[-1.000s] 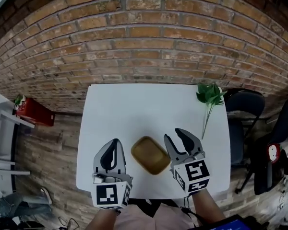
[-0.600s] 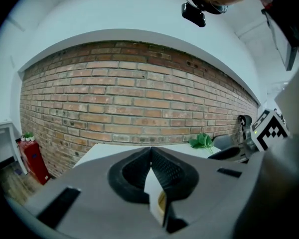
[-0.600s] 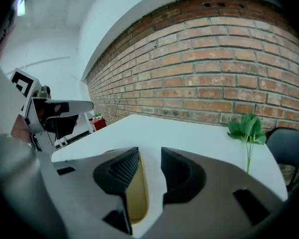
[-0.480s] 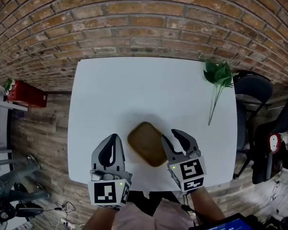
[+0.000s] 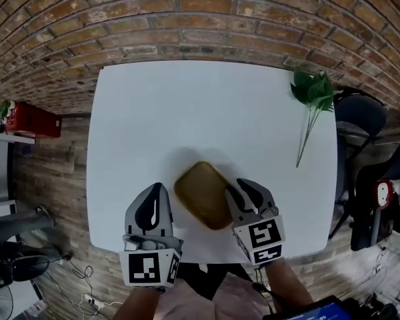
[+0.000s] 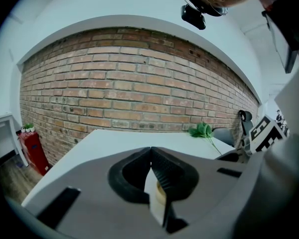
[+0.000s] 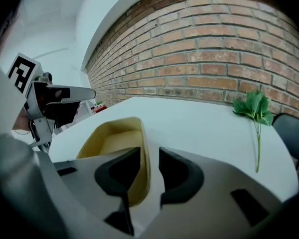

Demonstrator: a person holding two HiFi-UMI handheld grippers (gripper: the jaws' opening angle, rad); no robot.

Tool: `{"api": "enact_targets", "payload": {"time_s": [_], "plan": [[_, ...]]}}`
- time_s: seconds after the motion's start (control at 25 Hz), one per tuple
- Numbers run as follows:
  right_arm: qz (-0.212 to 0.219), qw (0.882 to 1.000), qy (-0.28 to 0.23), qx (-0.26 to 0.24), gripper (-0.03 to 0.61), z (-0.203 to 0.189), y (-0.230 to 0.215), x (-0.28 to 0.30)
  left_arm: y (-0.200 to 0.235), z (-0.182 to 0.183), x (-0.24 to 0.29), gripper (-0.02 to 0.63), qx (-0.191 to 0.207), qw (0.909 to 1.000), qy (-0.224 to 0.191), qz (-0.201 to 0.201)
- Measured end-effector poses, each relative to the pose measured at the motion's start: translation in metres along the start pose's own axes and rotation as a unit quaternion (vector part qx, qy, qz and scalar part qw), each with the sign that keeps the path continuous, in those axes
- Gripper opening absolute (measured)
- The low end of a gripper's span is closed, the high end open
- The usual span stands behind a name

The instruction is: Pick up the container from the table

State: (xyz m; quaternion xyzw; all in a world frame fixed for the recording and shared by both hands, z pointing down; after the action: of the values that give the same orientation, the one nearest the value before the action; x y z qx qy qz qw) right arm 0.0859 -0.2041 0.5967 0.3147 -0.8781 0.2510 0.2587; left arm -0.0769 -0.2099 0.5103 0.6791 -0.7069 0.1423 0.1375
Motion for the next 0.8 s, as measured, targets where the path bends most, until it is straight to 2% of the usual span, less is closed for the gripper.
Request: {"api": "enact_targets", "payload": {"time_s": [0.8], "plan": [[0.001,1.0,0.012,-0.003,0.031,-0.0062,0.003,0.0081,0.0045,-0.0018,-0.0004,0.009,0.0,1.0,0.003,0.006]]}}
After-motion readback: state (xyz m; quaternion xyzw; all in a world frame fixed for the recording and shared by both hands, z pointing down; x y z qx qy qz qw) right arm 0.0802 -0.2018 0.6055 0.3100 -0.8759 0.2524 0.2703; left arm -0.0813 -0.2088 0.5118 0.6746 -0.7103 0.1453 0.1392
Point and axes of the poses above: the fingertips, and each gripper's own axes: x forward along the fingers, y to its left, z out of its top, the point moved 1 cm from there along -x, backward along the fingers, and after that the axes turned 15 degrees about z, right-handed, at the moved point
